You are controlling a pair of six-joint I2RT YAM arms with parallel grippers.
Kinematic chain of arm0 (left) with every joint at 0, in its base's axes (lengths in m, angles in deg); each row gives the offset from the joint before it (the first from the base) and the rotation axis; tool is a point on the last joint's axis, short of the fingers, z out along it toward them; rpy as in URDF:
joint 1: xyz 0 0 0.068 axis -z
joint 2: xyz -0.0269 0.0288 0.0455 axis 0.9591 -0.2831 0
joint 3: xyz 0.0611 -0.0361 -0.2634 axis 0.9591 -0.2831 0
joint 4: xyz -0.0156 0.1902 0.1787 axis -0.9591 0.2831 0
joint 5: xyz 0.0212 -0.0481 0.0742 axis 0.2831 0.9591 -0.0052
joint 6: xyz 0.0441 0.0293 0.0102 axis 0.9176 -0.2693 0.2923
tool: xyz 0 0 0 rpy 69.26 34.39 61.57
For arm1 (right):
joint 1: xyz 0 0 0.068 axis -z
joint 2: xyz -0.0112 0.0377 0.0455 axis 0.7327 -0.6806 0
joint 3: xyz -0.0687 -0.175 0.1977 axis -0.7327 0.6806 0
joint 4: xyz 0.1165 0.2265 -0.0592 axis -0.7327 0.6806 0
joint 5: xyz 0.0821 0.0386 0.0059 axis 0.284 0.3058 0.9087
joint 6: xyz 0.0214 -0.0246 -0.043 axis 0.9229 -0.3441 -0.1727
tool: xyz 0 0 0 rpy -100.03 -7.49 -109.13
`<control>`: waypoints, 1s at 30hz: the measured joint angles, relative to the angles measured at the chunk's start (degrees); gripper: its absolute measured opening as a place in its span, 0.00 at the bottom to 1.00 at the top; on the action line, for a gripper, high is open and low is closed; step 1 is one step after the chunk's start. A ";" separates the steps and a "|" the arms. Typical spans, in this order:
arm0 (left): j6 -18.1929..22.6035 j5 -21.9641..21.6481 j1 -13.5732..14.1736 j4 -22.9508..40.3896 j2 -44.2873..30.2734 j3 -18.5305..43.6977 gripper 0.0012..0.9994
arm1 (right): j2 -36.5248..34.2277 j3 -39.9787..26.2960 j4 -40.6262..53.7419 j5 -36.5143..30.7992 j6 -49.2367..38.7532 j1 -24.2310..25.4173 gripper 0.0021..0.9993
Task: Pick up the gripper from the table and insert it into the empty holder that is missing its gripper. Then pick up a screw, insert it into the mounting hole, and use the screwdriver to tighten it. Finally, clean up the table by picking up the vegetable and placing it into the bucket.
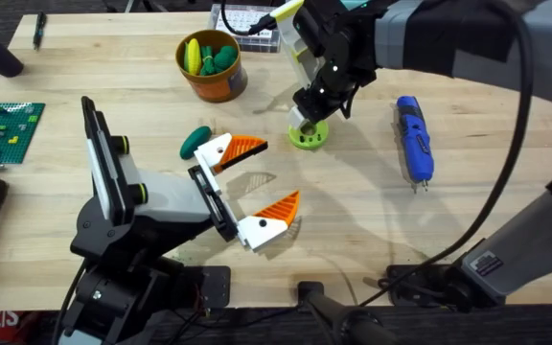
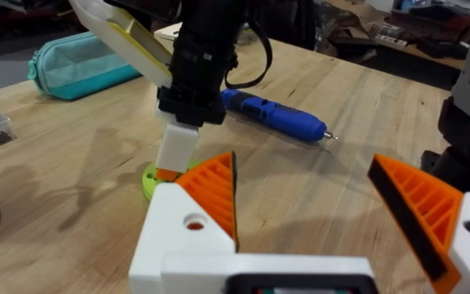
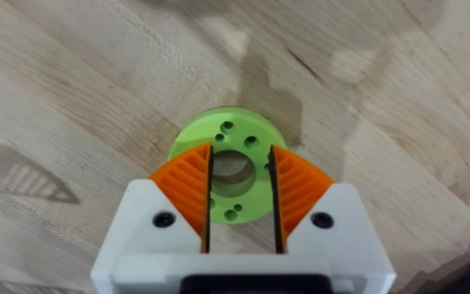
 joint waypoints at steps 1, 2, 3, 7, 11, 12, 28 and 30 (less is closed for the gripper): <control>-0.02 0.02 0.00 -0.51 -0.17 0.07 0.99 | -0.07 0.02 0.04 0.02 0.04 0.00 0.38; -0.02 0.04 0.00 -0.59 -0.31 0.09 0.99 | -0.09 0.04 0.17 0.00 0.02 0.00 0.38; -0.02 0.04 0.00 -0.66 -0.33 0.09 0.99 | -0.09 0.04 0.36 0.00 0.06 0.00 0.38; -0.07 0.04 0.00 -0.66 -0.33 0.09 0.99 | -0.09 0.04 0.40 1.24 2.30 0.02 0.38; -0.07 0.04 0.00 -0.66 -0.33 0.09 0.99 | -0.07 0.04 1.05 3.28 4.63 0.04 0.38; -0.07 0.04 0.00 -0.66 -0.33 0.09 0.99 | -0.07 0.02 1.54 3.55 5.13 0.04 0.38; -0.17 0.04 0.00 -0.68 -0.33 0.09 0.99 | 23.12 0.04 10.63 -4.58 9.48 0.04 0.38; -0.17 0.04 -0.02 -0.67 -0.33 0.09 0.99 | 26.15 0.48 11.00 -5.71 10.75 0.04 0.38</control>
